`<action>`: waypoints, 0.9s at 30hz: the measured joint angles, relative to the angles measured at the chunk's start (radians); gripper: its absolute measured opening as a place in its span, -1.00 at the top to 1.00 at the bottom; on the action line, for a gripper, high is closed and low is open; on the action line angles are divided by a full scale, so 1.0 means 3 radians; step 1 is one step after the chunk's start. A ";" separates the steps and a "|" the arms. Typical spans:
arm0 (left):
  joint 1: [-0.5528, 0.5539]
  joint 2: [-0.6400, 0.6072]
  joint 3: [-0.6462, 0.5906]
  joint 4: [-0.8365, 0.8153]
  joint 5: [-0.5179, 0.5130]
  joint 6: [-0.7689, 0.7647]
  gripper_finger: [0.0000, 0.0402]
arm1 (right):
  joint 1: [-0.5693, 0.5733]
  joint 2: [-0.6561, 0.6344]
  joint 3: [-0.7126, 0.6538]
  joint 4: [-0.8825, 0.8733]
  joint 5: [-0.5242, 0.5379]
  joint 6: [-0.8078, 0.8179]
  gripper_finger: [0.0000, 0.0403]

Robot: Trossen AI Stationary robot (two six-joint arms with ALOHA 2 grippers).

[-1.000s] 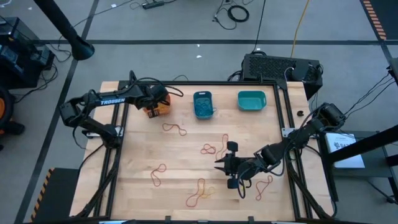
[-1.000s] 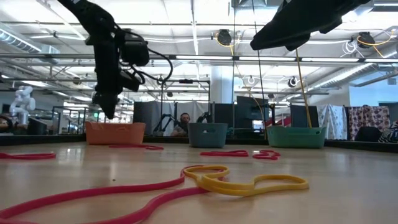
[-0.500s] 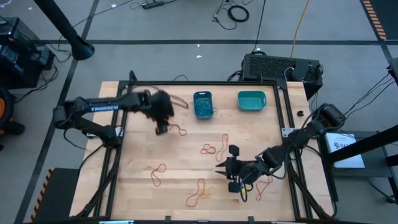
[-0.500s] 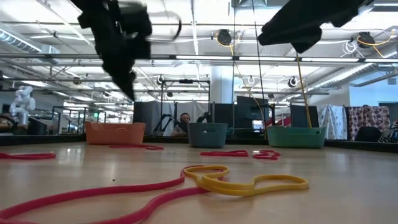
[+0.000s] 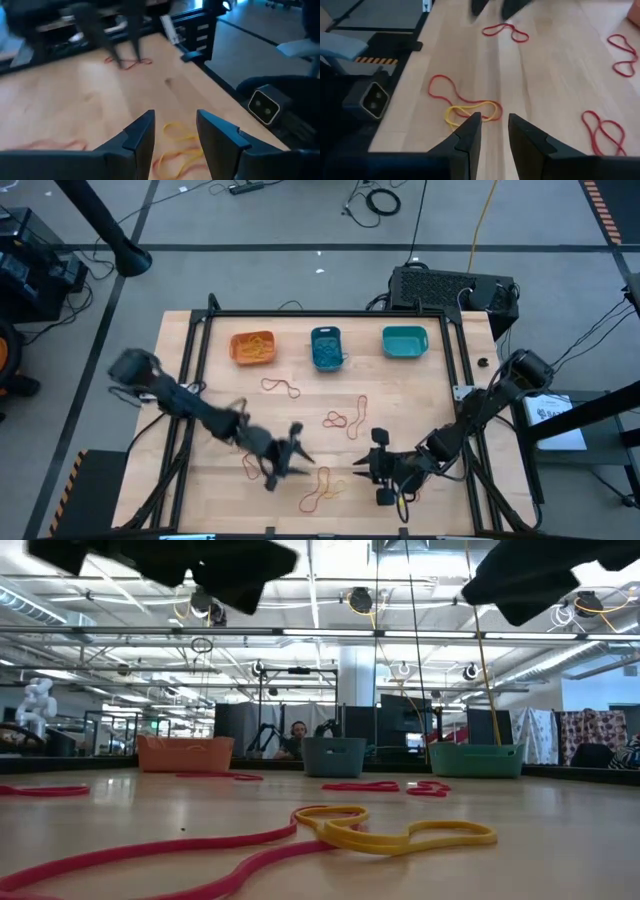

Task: Sort rubber bands into baskets
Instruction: Put the yellow rubber band into the orange bin

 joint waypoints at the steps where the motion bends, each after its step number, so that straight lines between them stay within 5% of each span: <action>1: -0.0075 0.0166 0.0038 0.0165 -0.0070 0.0055 0.24 | 0.0013 0.0011 0.0000 0.0025 -0.0001 0.0008 0.55; 4: -0.0232 0.0705 0.0366 0.0279 -0.0229 0.0217 0.24 | 0.0015 0.0023 0.0000 0.0055 0.0001 0.0045 0.55; 8: -0.0262 0.1249 0.0991 -0.0464 -0.0441 0.0458 0.24 | 0.0010 0.0022 0.0001 0.0197 0.0028 -0.0017 0.55; 15: -0.0112 0.1547 0.1759 -0.1545 -0.0433 0.0554 0.24 | 0.0017 0.0022 0.0003 0.0246 0.0015 -0.0069 0.55; 27: 0.0132 0.1609 0.1779 -0.1930 -0.0183 0.0543 0.24 | 0.0019 0.0022 0.0003 0.0151 0.0002 -0.0300 0.55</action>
